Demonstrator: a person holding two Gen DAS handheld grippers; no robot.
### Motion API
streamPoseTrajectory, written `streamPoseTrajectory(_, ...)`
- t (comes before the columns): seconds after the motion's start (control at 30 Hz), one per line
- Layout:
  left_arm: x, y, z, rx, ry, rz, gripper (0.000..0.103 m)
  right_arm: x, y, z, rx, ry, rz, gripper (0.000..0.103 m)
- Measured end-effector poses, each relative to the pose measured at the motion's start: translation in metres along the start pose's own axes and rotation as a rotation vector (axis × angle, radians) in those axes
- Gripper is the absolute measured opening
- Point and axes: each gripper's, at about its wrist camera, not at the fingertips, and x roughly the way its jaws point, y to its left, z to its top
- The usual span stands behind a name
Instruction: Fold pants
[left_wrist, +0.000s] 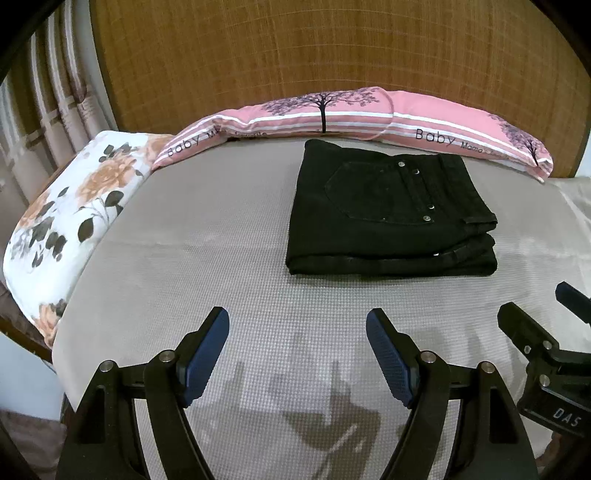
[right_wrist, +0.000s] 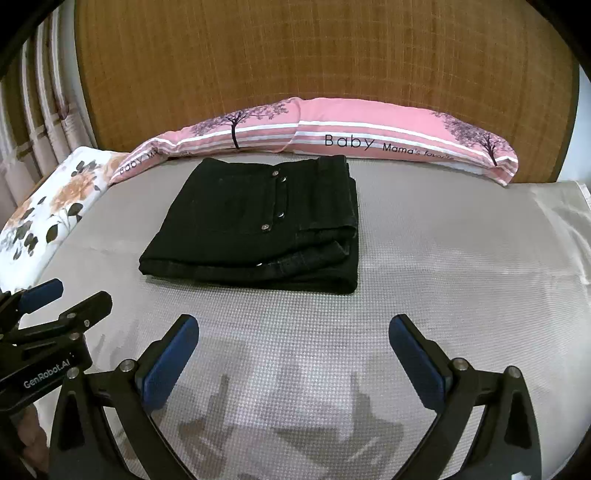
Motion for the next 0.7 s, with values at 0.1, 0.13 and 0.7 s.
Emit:
streamPoseTrajectory(0.1, 0.0017, -0.0006, -0.0012, 0.000, 0.005, -0.001, 0.077, 0.0013, 0.0005, -0.0002, 0.000, 0.006, 0.001, 0.102)
streamPoseTrajectory(0.13, 0.0028, -0.0008, -0.0010, 0.000, 0.006, -0.001, 0.077, 0.0020, 0.0010, 0.0002, -0.001, 0.007, 0.004, 0.102)
streamPoseTrajectory(0.7, 0.0050, -0.0002, -0.0051, 0.004, 0.003, -0.006, 0.077, 0.0099, 0.0065, -0.0029, -0.025, 0.037, -0.002, 0.102)
